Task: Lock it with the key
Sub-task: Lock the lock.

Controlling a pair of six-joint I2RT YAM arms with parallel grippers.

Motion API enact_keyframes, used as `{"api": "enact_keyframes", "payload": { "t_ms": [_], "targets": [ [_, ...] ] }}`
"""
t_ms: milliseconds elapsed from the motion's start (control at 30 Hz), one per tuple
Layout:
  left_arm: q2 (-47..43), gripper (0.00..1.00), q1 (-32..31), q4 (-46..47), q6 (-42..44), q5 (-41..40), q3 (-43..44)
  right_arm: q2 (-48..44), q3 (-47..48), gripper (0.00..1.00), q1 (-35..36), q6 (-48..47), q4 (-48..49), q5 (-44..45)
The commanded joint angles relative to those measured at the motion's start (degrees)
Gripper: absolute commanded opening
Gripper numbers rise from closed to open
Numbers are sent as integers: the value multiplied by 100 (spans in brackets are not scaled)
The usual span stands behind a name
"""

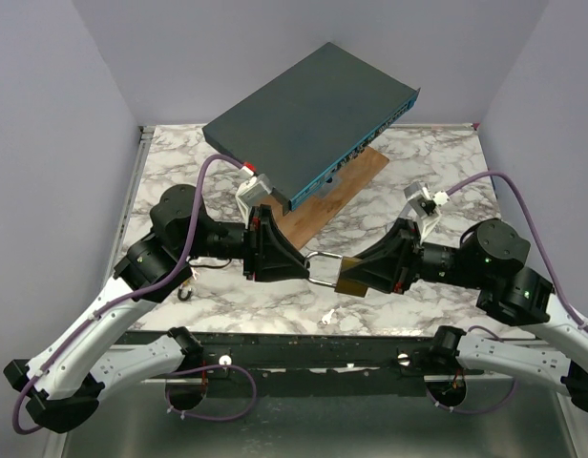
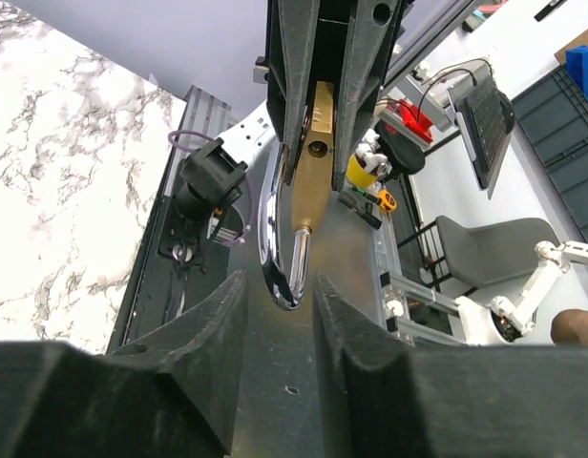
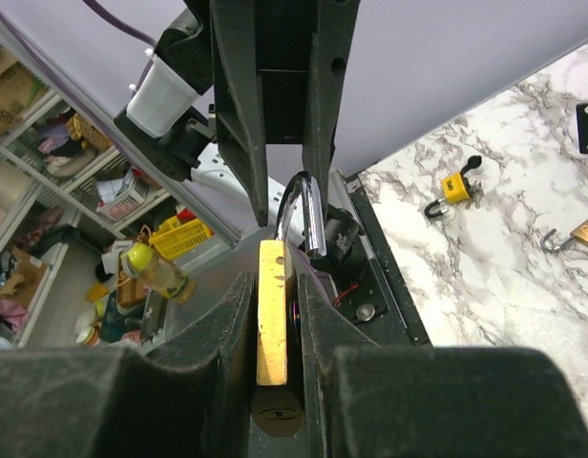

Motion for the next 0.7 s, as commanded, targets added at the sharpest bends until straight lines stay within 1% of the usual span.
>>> {"api": "enact_keyframes", "payload": {
  "t_ms": [0,67,200,300,433,567,667],
  "targets": [
    [-32,26,46,-81,148,-127,177,-27,282,1,0,-66,415,-131],
    [-39,20,44,-87,185,-43,139,-19,286,1,0,-82,414,-74],
    [-115,12,44,-18,251,-6,42,93,300,1,1,-136,409,-137],
    [-210,11,44,43,328,-12,-54,187,317,1,0,-148,423,-225],
    [-314,18,44,15,439,-63,-108,220,343,1,0,-140,488,-247],
    [-430,17,44,96,500,-173,-180,251,361,1,1,-96,577,-330],
    [-534,11,35,232,533,-267,-260,251,290,1,0,-22,702,-405]
  ]
}}
